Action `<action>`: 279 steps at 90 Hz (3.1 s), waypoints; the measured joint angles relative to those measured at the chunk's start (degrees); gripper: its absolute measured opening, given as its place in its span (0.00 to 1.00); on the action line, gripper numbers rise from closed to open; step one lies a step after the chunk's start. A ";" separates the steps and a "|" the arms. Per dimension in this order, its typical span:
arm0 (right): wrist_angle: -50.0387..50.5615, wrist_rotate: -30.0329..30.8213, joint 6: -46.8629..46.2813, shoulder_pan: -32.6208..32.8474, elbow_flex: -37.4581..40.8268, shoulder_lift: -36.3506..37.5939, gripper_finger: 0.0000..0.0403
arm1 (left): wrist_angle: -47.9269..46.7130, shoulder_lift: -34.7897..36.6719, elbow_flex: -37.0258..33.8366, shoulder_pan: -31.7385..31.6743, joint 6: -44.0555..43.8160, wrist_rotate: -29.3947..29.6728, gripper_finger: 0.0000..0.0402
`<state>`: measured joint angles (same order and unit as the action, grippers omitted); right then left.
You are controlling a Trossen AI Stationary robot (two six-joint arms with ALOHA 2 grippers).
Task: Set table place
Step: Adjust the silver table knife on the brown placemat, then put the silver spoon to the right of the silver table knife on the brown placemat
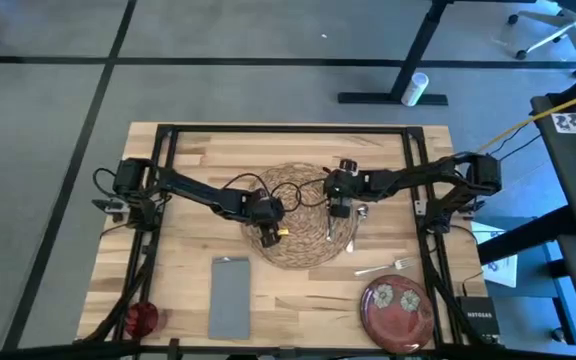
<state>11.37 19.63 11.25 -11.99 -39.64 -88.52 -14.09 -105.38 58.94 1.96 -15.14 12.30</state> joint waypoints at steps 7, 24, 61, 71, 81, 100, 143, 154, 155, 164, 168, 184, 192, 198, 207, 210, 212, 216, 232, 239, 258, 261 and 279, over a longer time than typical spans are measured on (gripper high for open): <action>1.56 0.20 0.00 0.00 0.00 2.13 0.00 | 0.05 0.00 -0.02 0.17 0.14 0.32 0.00; 9.18 -2.39 -2.22 1.09 0.00 9.40 0.00 | 0.22 0.00 -0.07 0.79 -1.08 0.60 0.00; 30.37 -11.62 -12.29 14.97 -0.02 18.53 0.00 | 2.18 -0.15 -0.15 2.22 -2.70 0.25 0.00; 30.86 -11.62 -14.05 19.39 0.65 17.76 0.00 | 3.53 -0.19 -0.18 2.24 -2.68 -0.03 0.00; 30.02 -11.41 -20.80 21.16 4.34 17.79 0.00 | 3.56 -0.20 -0.20 2.24 -2.87 -0.01 0.00; 23.46 -12.08 -32.23 20.99 11.84 17.80 0.05 | 1.26 -0.13 -0.15 1.45 -3.95 0.98 0.00; 15.86 -11.71 -41.08 20.98 13.18 17.89 0.31 | -0.34 -0.04 -0.09 1.35 -3.93 2.29 0.00; 15.59 -11.88 -42.76 20.98 13.18 17.89 0.32 | -0.29 -0.04 -0.09 1.45 -3.93 2.36 0.00; 15.64 -11.76 -42.94 20.98 13.18 17.89 0.32 | -0.28 -0.04 -0.09 1.46 -3.93 2.38 0.00; 15.65 -9.13 -45.03 20.96 13.18 17.89 0.32 | -0.26 -0.04 -0.09 1.44 -3.93 2.38 0.00; 15.63 -7.74 -46.11 20.96 13.18 17.87 0.32 | -0.09 -0.04 -0.10 1.44 -3.94 2.38 0.00; 15.65 -4.63 -48.30 19.34 13.18 17.78 0.32 | 0.07 -0.04 -0.11 1.44 -3.95 2.49 0.00; 15.65 -3.88 -48.28 18.24 13.18 17.78 0.32 | 0.10 -0.04 -0.11 1.44 -3.95 2.51 0.00; 15.65 -2.25 -48.30 17.56 13.18 17.78 0.32 | 0.12 -0.04 -0.13 1.44 -3.95 2.52 0.00; 14.73 -0.47 -48.39 16.41 13.65 17.78 0.31 | 0.33 -0.04 -0.13 1.44 -3.95 2.53 0.00; 13.79 -0.17 -48.49 16.00 14.33 17.78 0.31 | 0.50 -0.04 -0.15 1.44 -3.95 2.53 0.00; 13.03 -0.01 -48.53 15.70 14.91 17.78 0.31 | 0.60 -0.04 -0.17 1.44 -3.95 2.53 0.00; 10.59 0.43 -48.87 15.21 16.34 17.87 0.31 | 0.78 -0.04 -0.20 1.44 -3.95 2.55 0.00; 2.14 0.66 -50.69 14.96 22.07 17.99 0.30 | 0.98 -0.04 -0.22 1.41 -3.93 2.57 0.00; 1.96 0.73 -50.17 14.97 22.47 18.11 0.26 | 1.16 -0.07 -0.22 1.41 -3.93 2.57 0.00; 2.12 0.75 -45.51 14.97 22.60 18.52 0.02 | 1.51 -0.11 -0.22 1.41 -3.95 2.59 0.00; 2.44 0.68 -45.37 14.97 22.52 18.95 0.02 | 1.50 -0.11 -0.22 1.41 -3.95 2.59 0.00; 9.60 -0.70 -43.63 14.93 19.08 21.79 0.00 | 1.49 -0.11 -0.22 1.41 -3.95 2.59 0.00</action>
<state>20.98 18.93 -32.39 2.94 -20.56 -66.73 -12.60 -105.49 58.72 3.38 -19.09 14.90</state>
